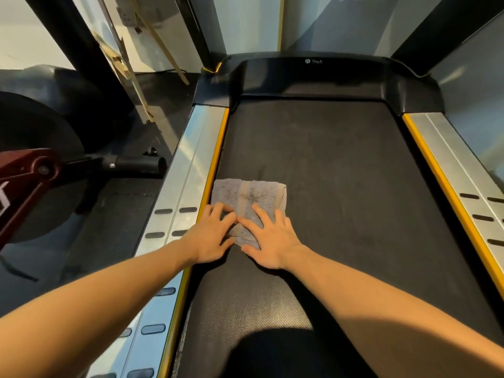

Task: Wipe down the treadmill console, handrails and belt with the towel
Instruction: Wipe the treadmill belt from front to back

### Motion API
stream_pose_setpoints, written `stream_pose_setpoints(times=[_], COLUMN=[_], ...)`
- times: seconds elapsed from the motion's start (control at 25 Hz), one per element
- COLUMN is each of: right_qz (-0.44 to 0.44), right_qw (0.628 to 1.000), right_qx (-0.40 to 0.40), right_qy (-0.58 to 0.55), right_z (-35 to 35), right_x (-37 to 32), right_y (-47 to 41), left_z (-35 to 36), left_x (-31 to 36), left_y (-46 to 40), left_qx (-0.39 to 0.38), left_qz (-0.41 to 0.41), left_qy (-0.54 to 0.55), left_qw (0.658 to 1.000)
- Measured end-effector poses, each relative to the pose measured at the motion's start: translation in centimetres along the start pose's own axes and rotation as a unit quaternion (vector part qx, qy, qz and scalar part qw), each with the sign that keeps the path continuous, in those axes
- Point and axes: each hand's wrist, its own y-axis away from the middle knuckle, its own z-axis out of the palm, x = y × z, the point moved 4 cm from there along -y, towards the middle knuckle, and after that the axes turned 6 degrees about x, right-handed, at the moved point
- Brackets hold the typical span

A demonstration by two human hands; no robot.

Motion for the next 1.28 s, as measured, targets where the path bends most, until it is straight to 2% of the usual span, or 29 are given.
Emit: stream_pose_setpoints(times=[0.32,0.48,0.56,0.64,0.88,1.08,1.28], right_qz=[-0.010,-0.016,-0.022,-0.032,-0.041,0.060,0.206], right_qw=[0.996,0.996,0.996,0.996,0.996,0.996,0.978], right_qx=[0.051,0.073,0.079,0.084,0.080,0.057,0.035], right_qy=[-0.070,-0.049,-0.031,-0.017,0.025,0.021,0.013], right_z=[3.2,3.6,3.6,3.7,2.8,1.4,-0.2], right_x=[-3.5,-4.4,-4.3,-4.2,0.9,12.7,24.3], right_y=[8.0,9.7,9.7,9.5,11.6,18.4,26.9], left_z=[0.5,1.2,1.8,2.2,1.1,4.9,11.3], left_x=[4.5,6.3,6.8,7.2,14.2,24.7,37.3], left_y=[8.6,10.3,9.9,9.7,6.8,-0.1,-7.3], left_qx=[0.043,0.071,0.060,0.062,0.164,0.091,-0.054], left_qz=[-0.026,-0.094,-0.108,-0.104,-0.030,0.045,0.108], left_qy=[0.023,0.030,0.014,-0.019,-0.063,-0.027,-0.031], left_qw=[0.998,0.993,0.992,0.992,0.984,0.994,0.992])
